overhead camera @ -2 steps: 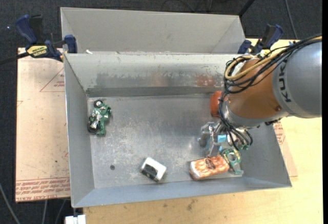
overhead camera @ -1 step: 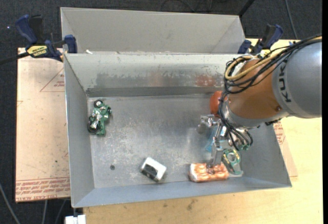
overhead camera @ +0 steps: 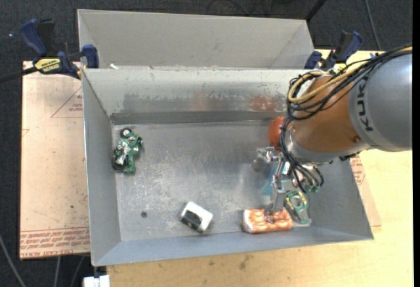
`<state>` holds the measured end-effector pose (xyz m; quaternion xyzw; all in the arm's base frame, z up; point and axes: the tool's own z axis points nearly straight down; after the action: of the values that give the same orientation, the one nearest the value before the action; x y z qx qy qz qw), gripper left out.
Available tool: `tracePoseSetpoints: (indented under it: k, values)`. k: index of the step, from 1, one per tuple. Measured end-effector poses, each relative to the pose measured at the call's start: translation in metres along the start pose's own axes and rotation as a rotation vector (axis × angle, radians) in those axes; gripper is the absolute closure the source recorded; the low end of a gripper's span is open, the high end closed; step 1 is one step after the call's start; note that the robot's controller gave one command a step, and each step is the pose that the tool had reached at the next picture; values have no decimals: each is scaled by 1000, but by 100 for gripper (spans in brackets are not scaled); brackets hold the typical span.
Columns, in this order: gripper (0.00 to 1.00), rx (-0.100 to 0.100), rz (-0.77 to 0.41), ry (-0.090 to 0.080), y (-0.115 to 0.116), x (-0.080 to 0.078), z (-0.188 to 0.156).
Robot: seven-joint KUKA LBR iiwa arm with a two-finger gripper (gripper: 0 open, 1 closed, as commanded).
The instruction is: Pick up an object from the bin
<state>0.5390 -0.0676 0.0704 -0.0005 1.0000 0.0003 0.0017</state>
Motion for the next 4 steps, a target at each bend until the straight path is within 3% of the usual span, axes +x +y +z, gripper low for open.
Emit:
tracePoseSetpoints:
  k: [1,2,3,4]
  values:
    - [0,-3,-96,1,-13,1,-2]
    - [0,0,-226,2,-38,-16,-8]
    - [100,-3,263,3,-60,23,-6]
    - [100,-3,263,3,-60,23,-6]
